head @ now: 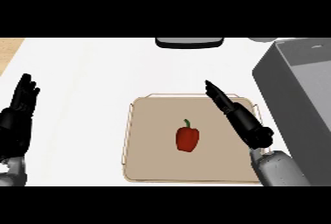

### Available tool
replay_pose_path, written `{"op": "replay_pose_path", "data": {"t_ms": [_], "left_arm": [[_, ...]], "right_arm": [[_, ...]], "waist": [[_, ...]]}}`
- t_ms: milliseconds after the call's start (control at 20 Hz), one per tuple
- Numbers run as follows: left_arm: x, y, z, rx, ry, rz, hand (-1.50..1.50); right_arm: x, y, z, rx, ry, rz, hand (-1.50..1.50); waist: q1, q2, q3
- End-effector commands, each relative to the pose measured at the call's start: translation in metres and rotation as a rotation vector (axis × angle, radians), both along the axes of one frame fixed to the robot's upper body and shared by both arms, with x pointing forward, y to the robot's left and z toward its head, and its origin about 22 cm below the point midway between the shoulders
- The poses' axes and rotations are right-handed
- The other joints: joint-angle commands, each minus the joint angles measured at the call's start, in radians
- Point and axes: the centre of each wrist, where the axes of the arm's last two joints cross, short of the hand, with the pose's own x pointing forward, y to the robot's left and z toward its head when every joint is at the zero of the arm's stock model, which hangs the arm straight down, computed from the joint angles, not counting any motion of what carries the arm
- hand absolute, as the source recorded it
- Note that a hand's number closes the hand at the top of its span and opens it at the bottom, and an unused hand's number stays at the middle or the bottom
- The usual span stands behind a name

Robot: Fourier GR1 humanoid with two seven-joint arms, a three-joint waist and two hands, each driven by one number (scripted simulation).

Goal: Pick the bell pepper from the tray and place it in the cardboard box

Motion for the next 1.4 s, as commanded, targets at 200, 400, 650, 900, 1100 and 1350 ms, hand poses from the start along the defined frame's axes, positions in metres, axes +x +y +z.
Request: {"op": "replay_pose_path", "data": {"t_ms": [200, 400, 650, 900, 1100, 1350], "left_arm": [[-0.007, -0.01, -0.012, -0.187, 0.026, 0.034, 0.0], [-0.008, -0.022, -0.012, -0.3, 0.052, -0.014, 0.0], [-0.001, -0.049, -0.007, -0.331, 0.068, -0.13, 0.0], [0.007, -0.046, -0.009, -0.35, 0.067, -0.135, 0.0], [0.006, -0.048, -0.013, -0.336, 0.069, -0.159, 0.0], [0.014, -0.057, 0.002, -0.345, 0.053, -0.172, 0.0]], "right_arm": [[-0.036, -0.085, -0.028, 0.213, 0.013, -0.854, 1.5], [-0.093, -0.125, -0.082, -0.099, 0.203, -1.212, 1.5], [-0.124, -0.07, -0.058, -0.173, -0.111, -1.269, -1.5], [-0.16, -0.07, -0.021, -0.372, 0.03, -1.078, -1.5], [-0.169, -0.068, -0.001, -0.526, 0.202, -0.845, -1.5], [-0.167, -0.038, 0.061, -0.516, 0.335, -0.756, -1.5]], "waist": [[-0.142, -0.044, -0.019], [-0.129, -0.031, -0.023], [-0.045, -0.027, -0.021], [-0.021, -0.02, -0.024], [-0.003, -0.014, -0.026], [0.011, -0.014, -0.023]]}}
